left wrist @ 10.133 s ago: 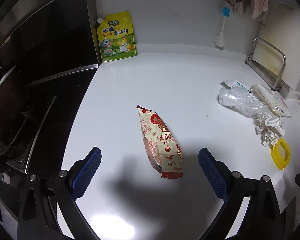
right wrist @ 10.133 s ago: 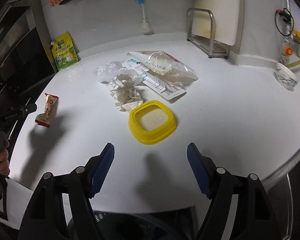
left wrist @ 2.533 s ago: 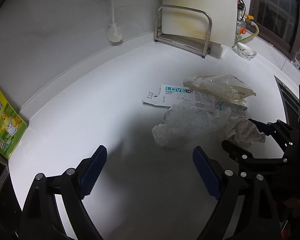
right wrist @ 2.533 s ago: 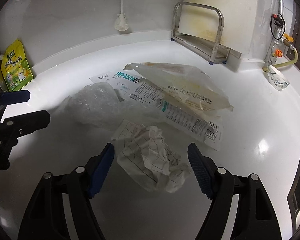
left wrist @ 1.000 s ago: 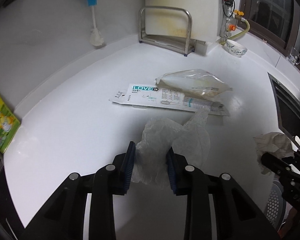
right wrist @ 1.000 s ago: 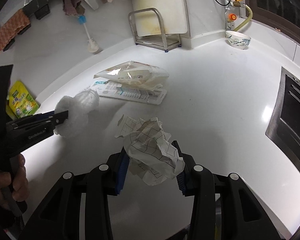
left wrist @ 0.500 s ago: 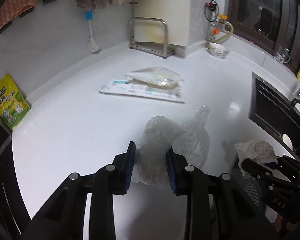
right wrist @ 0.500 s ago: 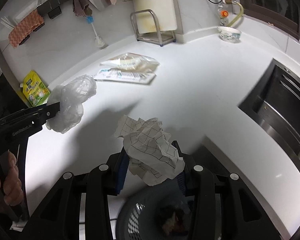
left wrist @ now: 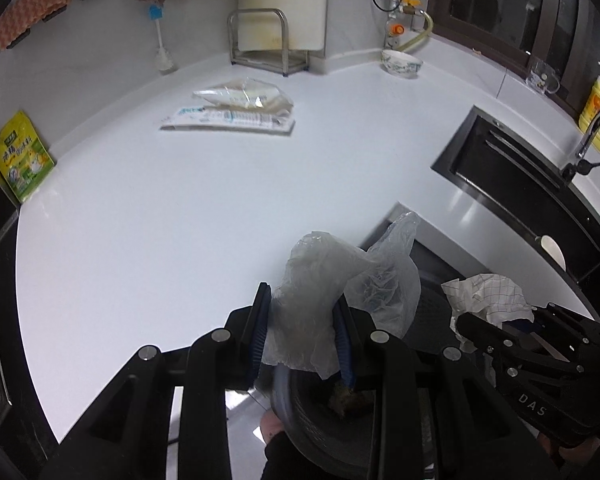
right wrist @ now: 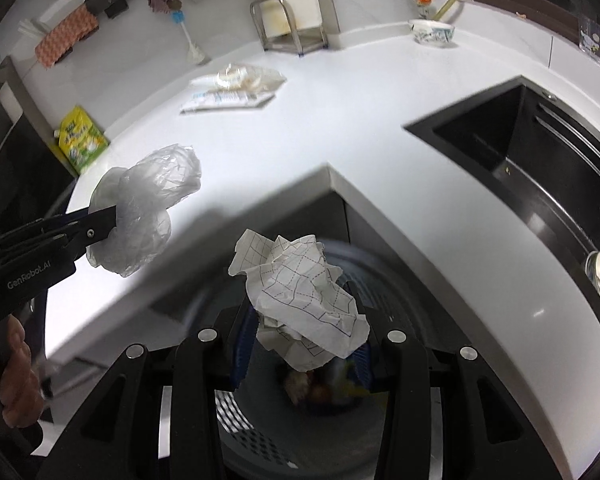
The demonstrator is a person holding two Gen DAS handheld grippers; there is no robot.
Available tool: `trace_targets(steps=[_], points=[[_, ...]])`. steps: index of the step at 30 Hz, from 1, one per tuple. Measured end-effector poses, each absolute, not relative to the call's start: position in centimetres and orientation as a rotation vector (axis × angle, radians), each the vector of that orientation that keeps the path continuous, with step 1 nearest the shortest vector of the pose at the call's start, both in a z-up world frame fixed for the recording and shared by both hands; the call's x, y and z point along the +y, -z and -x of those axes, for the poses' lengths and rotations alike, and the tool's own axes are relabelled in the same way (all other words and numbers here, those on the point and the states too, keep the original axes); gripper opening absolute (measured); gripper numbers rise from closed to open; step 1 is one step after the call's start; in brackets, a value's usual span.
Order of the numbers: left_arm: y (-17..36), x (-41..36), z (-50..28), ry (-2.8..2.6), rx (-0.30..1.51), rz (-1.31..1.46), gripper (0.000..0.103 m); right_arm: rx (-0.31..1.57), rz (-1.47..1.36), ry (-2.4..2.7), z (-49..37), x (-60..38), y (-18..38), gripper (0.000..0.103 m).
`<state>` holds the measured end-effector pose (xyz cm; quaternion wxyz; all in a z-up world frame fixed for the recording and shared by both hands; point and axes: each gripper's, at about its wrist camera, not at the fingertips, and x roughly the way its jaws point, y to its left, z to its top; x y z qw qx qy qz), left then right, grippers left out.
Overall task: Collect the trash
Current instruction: 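Carry the plastic bag and tissue with both tools over the bin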
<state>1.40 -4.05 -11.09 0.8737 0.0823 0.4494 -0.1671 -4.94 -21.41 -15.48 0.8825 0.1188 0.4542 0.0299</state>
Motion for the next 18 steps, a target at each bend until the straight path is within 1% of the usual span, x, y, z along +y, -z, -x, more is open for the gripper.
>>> trace_targets(steps=[9, 18], points=[[13.2, -6.4, 2.1, 0.337, 0.983, -0.186, 0.03, 0.99, -0.257, -0.093, 7.2, -23.2, 17.8, 0.04], [17.4, -7.9, 3.2, 0.328, 1.032, -0.202, 0.03, 1.039, -0.249, -0.104, 7.6, -23.9, 21.4, 0.04]])
